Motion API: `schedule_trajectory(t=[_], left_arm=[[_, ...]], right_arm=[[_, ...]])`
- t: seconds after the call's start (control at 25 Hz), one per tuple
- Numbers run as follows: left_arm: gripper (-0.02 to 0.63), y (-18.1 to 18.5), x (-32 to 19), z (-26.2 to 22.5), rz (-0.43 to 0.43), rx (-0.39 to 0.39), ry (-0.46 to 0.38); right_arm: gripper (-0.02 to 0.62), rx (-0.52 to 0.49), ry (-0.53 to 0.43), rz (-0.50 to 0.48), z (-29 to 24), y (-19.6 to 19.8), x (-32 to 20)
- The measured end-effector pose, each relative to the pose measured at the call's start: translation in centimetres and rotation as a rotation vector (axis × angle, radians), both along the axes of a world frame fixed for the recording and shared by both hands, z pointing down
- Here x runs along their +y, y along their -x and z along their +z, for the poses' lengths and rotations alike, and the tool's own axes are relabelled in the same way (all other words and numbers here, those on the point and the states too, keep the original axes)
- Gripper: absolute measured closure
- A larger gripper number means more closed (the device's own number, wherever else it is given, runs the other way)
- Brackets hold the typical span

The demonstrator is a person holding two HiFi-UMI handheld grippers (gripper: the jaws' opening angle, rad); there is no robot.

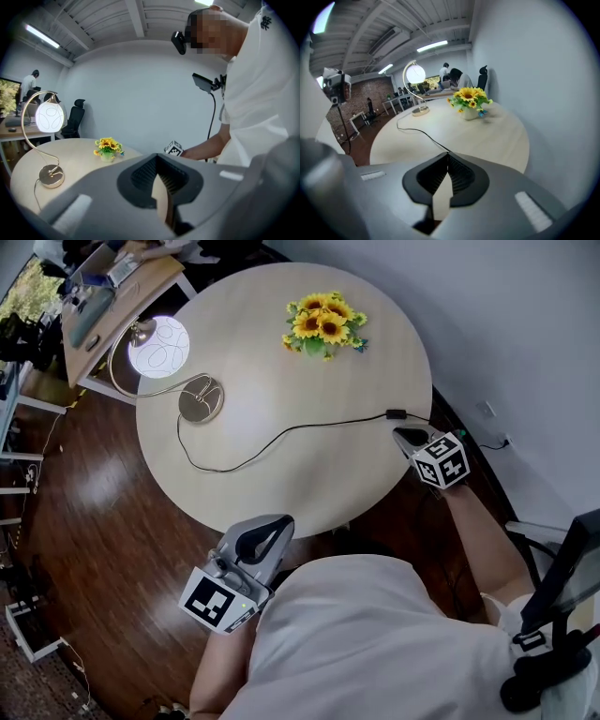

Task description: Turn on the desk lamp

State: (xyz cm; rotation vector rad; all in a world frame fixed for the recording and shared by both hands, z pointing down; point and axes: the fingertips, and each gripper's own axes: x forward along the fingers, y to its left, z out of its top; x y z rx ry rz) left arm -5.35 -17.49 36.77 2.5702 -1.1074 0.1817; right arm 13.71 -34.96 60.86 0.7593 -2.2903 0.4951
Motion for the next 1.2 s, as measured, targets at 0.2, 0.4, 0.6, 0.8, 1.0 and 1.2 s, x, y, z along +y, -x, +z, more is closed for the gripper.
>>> schedule_trajectory(t=[0.2,0.4,0.6,0.8,1.0,1.2], left_arm=[[0.588,1.4,5.1,-0.6,0.048,0.017,-0.033],[0.588,2.7,13.1,-0.5,0.129,0.028,-0.071],[0.588,4.2,21.2,-0.5,0.202,0.046,-0.075],[0.588,4.5,27.7,-0.4,0.260,0.067,-0.058],[0.588,3.3,32.3,-0.3,0.282,0.061,-0.066],[0.588,0.5,37.0,-0.1,0.287,0.050,-0.076]], right_arm=[[0.592,-0.126,-0.076,-0.010,-6.0,4.2,8.8],[0.592,-0.218,-0.158,0.018,-10.8,7.3,19.9],[0.592,-0.295,-0.196,0.073,-15.1,9.7,31.6],[0.592,-0.317,-0.211,0.100,-17.5,10.9,41.3],[0.592,-0.320,-0.261,0.109,-19.4,10.1,46.5],[0.592,-0.356,-0.302,0.117,-21.3,7.2,51.8]])
